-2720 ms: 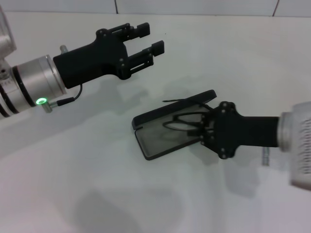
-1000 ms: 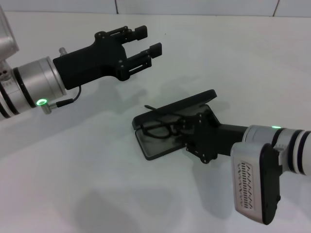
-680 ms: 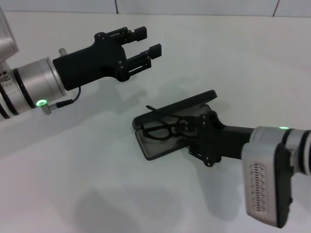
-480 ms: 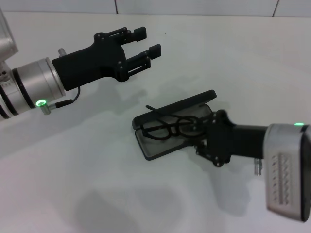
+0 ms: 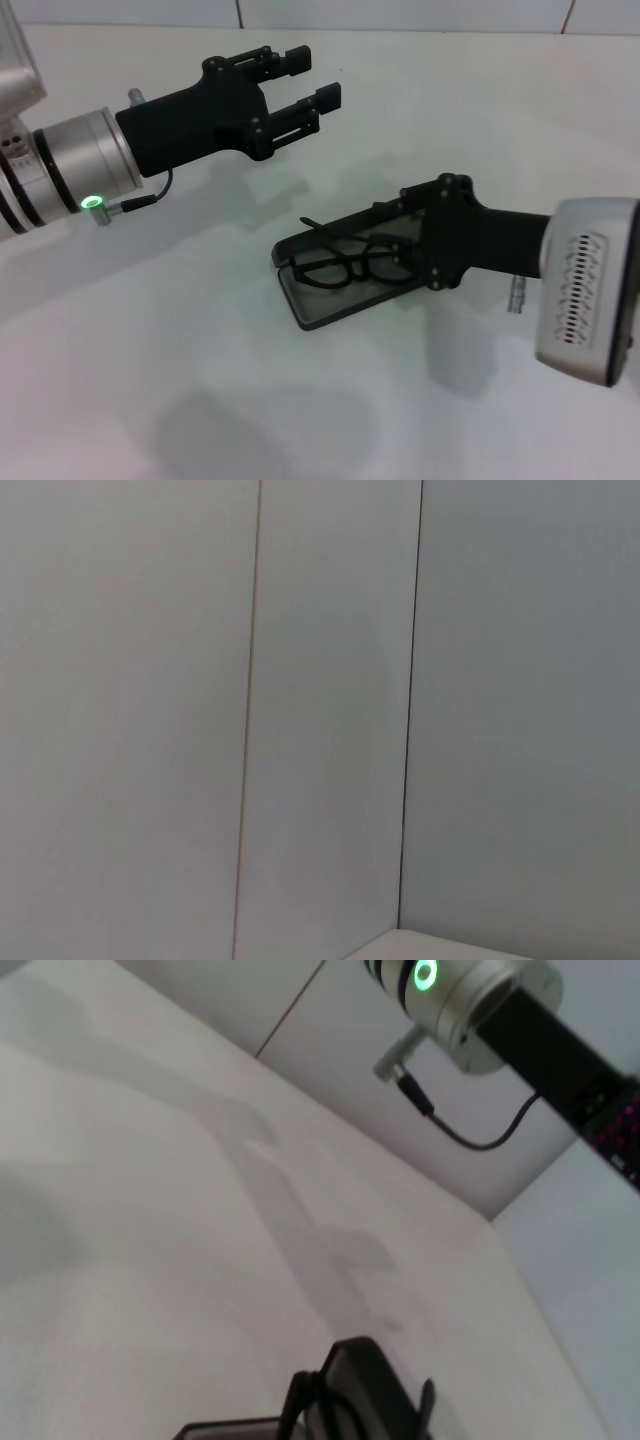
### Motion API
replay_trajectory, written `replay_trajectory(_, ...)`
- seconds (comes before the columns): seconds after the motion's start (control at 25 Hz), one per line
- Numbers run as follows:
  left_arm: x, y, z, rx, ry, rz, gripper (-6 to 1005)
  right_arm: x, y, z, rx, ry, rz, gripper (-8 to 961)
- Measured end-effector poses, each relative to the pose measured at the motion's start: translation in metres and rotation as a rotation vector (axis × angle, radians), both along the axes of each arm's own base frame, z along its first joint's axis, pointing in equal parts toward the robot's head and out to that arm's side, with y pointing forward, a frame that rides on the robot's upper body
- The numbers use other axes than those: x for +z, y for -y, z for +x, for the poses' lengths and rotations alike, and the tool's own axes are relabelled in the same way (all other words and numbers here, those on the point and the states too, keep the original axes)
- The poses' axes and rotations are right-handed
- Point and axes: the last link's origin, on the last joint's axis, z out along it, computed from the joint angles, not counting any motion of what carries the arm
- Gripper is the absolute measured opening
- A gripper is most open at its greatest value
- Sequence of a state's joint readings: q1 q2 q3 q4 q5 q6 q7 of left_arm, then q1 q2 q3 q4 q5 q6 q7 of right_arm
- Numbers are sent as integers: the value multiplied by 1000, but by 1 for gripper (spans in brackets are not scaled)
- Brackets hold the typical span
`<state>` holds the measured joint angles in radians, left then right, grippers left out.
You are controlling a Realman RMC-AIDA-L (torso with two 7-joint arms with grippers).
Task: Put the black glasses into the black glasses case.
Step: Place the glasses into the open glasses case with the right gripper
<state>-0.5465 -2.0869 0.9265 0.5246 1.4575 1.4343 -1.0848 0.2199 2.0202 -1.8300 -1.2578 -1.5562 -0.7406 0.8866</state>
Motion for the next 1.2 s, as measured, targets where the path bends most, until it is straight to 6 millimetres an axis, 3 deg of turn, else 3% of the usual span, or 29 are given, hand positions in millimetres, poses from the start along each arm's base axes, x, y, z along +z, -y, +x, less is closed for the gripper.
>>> replay_trajectory(0.4,0,2,-2,7,0,0,578,-15,3,-5,0,22,-102,240)
replay_trajectory(1.0,0,1,-1,0,-8,-7,578,-14,16,-3,21,43,-201,239)
replay_trajectory(1.12,-6,3,-5,8,-50,-47,577,-5,19,-1,18,24,-218,239)
replay_trajectory(1.2,-10,3,-10,30,-84,-66,576,14,19,4,-7,-24,-209,240)
